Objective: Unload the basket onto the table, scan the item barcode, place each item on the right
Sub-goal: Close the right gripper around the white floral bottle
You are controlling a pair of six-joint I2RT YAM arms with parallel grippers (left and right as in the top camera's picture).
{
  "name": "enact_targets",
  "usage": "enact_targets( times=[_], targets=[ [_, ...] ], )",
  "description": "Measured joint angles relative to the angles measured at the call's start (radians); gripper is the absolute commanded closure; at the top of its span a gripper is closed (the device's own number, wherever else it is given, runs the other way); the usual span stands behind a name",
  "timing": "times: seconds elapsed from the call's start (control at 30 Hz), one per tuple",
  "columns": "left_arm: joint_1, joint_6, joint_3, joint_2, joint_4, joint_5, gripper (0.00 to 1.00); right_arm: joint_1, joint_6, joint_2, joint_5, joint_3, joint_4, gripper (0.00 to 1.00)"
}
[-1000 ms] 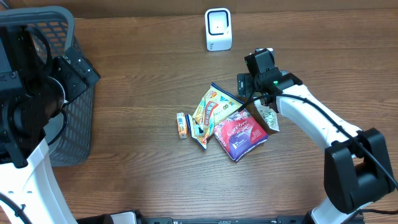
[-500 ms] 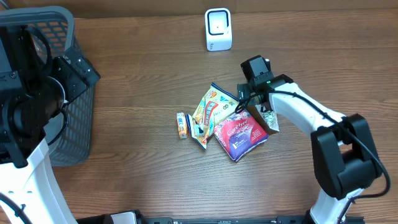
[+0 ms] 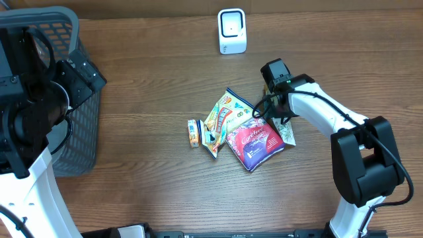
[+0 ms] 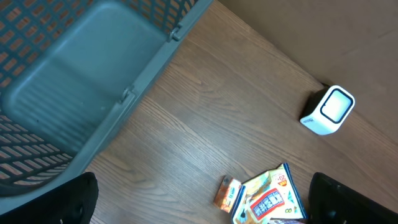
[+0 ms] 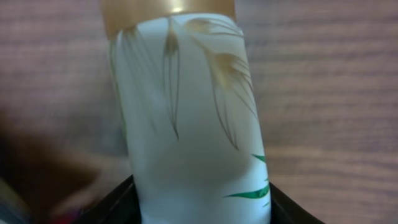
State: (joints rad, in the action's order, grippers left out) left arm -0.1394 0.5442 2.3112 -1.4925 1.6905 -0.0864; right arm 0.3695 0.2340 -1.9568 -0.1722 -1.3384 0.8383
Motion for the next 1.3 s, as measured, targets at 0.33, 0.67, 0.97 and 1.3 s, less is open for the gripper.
enact_targets(
  times=[0.33,0.67,0.97,1.3],
  targets=[
    [0.0,0.0,0.0,0.0,0.0,0.0,0.0,0.005,0.008,-0.001,0.033,-0.177,0.243,0.93],
    [0.0,0.0,0.0,0.0,0.0,0.0,0.0,0.004,0.083,-0.001,-0.01,-0.177,0.193,0.53],
    [0.0,0.0,0.0,0.0,0.0,0.0,0.0,-0.04,0.11,-0.001,-0.045,-0.176,0.182,0.3],
    [0.0,0.0,0.0,0.0,0.0,0.0,0.0,-0.245,-0.015,-0.001,0.206,-0.109,0.118,0.67]
  ],
)
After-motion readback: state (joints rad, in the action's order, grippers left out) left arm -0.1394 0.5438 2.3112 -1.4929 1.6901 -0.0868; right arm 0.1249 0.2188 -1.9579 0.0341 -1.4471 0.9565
